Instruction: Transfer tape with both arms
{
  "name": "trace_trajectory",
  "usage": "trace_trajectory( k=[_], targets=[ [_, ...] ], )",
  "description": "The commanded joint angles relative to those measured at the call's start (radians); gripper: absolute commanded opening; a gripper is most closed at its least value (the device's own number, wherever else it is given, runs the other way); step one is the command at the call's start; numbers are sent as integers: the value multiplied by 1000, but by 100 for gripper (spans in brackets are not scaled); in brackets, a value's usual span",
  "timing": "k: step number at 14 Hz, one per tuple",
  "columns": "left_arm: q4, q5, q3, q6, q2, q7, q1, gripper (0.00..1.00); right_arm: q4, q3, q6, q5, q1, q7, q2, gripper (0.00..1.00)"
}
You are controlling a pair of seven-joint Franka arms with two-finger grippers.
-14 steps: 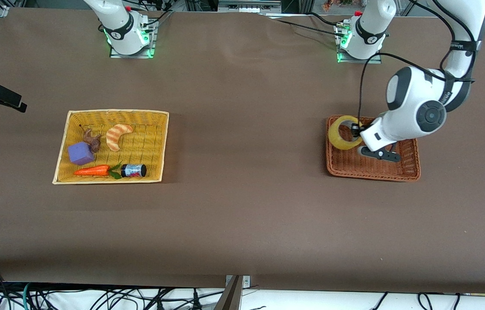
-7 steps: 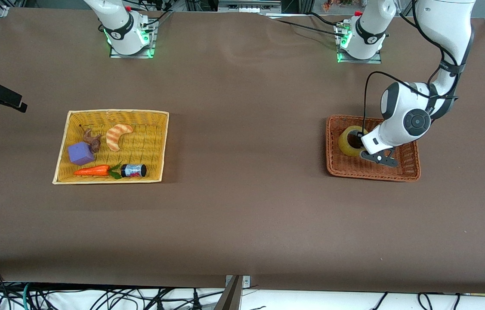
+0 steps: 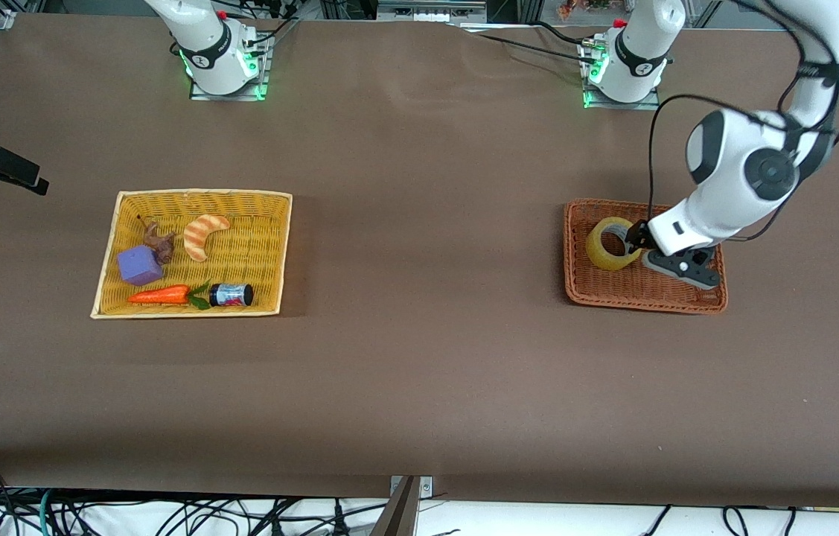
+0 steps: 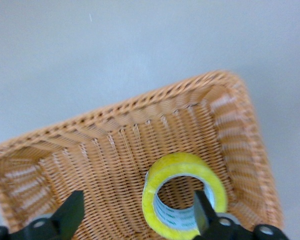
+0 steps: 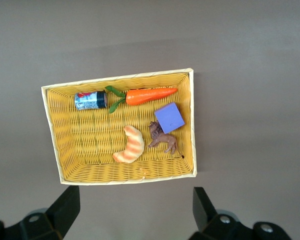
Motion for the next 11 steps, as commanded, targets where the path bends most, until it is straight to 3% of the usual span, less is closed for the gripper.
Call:
trace_trajectory(
  k=[1,3,5,6,11],
  targets=[
    [186,3,-8,-266,-53,-49,-6,100,27,1,-16,18,-5,-19,10,100],
    [351,11,-11,-501,-52,-106,-3,100,27,1,-16,18,-5,-17,10,100],
    [495,12,-7,-656,-53,-124,4,100,26,1,-16,18,-3,-17,10,100],
    [547,14,-4,-695,-49,-140,4,100,27,1,-16,18,-3,-17,10,100],
    [626,72,-5,-712,-46,-195,2,100,27,1,-16,19,-3,-19,10,100]
  ],
)
